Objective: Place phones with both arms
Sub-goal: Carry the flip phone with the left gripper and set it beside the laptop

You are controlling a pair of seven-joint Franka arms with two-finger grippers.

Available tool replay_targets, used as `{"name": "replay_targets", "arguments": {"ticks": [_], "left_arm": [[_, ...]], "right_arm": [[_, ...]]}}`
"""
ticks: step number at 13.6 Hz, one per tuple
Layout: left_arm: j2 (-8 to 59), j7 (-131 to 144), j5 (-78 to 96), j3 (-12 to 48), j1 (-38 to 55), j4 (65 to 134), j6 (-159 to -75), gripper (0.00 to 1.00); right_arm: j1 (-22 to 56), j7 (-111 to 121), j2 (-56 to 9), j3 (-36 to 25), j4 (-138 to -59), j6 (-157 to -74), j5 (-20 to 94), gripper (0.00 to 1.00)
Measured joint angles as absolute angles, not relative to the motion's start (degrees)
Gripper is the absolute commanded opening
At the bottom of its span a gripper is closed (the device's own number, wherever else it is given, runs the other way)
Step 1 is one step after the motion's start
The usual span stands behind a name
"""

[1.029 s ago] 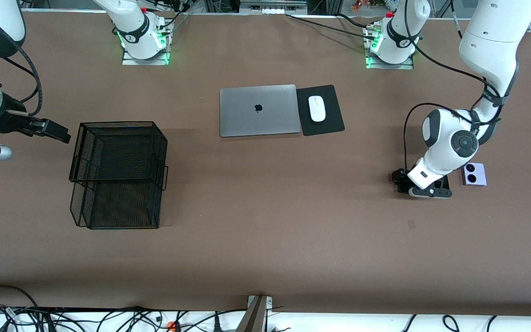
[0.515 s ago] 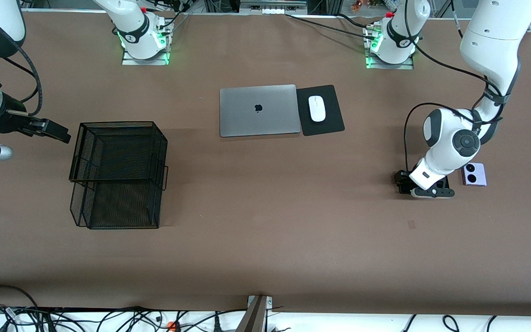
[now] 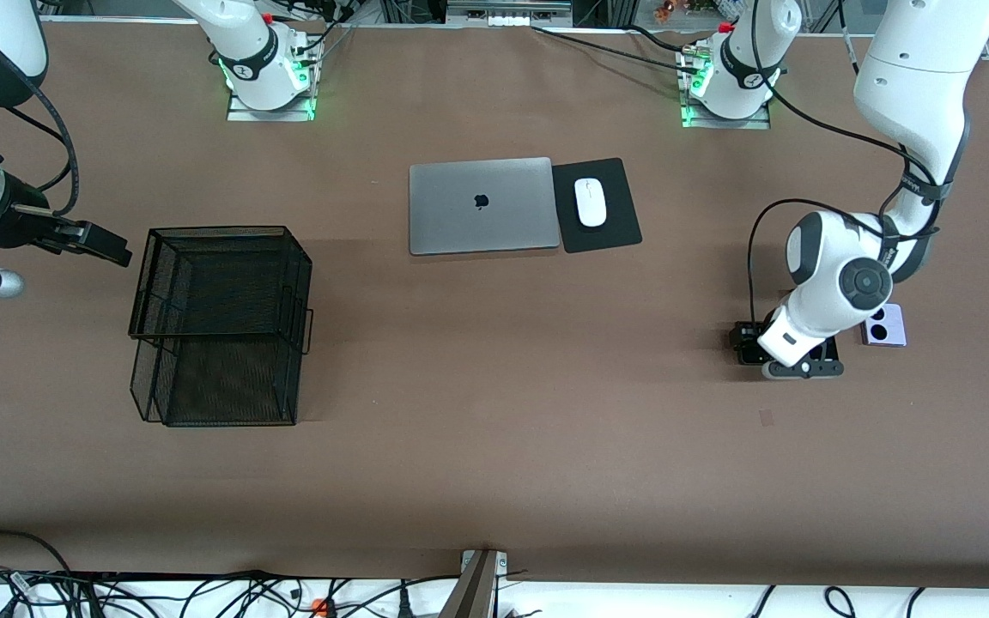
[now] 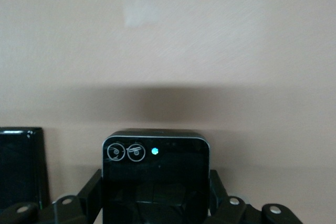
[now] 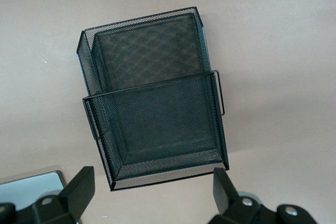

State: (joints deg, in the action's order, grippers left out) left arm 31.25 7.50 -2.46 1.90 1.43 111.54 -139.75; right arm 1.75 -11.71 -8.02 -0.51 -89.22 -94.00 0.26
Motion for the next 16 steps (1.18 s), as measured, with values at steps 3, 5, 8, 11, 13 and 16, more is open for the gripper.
{"name": "replay_targets", "arguments": {"ticks": [3,5,8,11,13,16], "left_arm": [[31.26,11.72,-2.46,2.08,4.94,105.79,-134.09,0.00],[31.40,16.82,-2.46,2.32,8.79,104.13,-132.54,0.00],[31.80,26.56,-2.45,2.49,16.70,101.72,-130.38,0.00],[34.18,36.25,-2.45,2.53,24.56,96.90,-128.73,0.00],[37.42,41.75,-2.45,2.53,28.81,92.56,-128.41,0.00],[43.49,46.61,-2.45,2.48,33.75,85.46,-128.37,0.00]], "right_arm": [[1.75,-11.71,-8.02,-0.51,-89.22,-94.00,0.26,1.00],[1.75,-11.71,-8.02,-0.52,-89.22,-94.00,0.26,1.00],[1.75,-11.71,-8.02,-0.51,-89.22,-94.00,0.26,1.00],[1.75,-11.71,-8.02,-0.52,-89.22,-94.00,0.26,1.00],[1.74,-11.71,-8.02,-0.52,-89.22,-94.00,0.26,1.00],[1.74,-11.71,-8.02,-0.52,-89.22,-94.00,0.26,1.00]]}}
